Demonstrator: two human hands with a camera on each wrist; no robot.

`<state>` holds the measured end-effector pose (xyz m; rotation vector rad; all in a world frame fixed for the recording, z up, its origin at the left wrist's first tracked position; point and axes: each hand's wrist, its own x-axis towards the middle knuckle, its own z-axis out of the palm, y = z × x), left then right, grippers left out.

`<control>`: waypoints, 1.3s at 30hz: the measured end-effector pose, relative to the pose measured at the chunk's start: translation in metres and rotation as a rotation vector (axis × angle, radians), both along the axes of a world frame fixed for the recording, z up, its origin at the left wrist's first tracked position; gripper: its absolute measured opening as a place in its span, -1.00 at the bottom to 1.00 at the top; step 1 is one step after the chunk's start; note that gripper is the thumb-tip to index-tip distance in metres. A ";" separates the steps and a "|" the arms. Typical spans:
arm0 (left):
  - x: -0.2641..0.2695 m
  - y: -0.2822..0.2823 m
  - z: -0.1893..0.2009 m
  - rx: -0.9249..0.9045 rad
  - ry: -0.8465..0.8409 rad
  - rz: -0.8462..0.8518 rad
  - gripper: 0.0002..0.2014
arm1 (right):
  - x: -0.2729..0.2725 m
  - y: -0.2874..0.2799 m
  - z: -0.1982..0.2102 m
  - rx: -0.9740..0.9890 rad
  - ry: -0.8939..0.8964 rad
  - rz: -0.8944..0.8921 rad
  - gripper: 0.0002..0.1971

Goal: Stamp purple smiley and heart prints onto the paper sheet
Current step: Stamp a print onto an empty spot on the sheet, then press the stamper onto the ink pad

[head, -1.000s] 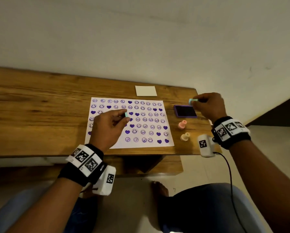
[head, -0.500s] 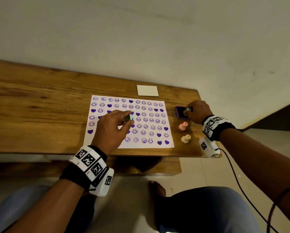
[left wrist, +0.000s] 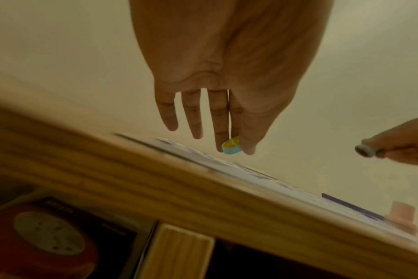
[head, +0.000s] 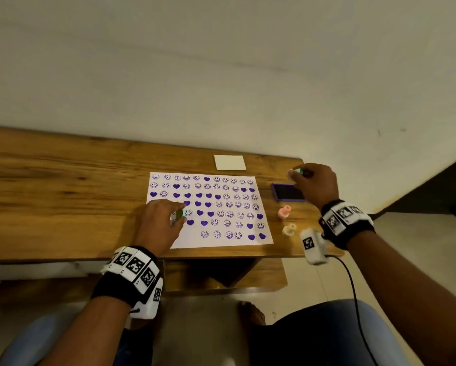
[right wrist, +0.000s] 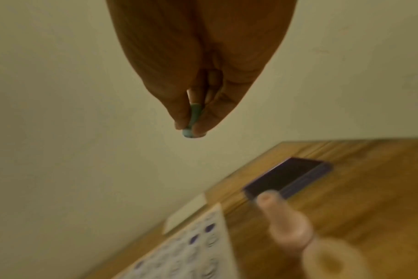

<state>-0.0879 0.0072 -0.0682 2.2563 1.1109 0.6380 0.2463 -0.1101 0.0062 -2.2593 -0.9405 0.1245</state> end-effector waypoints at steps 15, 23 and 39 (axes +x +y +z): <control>0.014 -0.003 -0.009 0.015 0.192 0.086 -0.67 | -0.188 -0.016 -0.065 -0.033 0.234 0.204 -0.79; 0.013 0.005 0.000 0.038 0.163 0.117 -0.66 | -0.212 0.011 -0.060 -0.145 0.086 0.237 -0.73; 0.015 0.005 -0.002 0.030 0.130 0.097 -0.64 | -0.226 0.018 -0.067 -0.329 -0.005 0.265 -0.69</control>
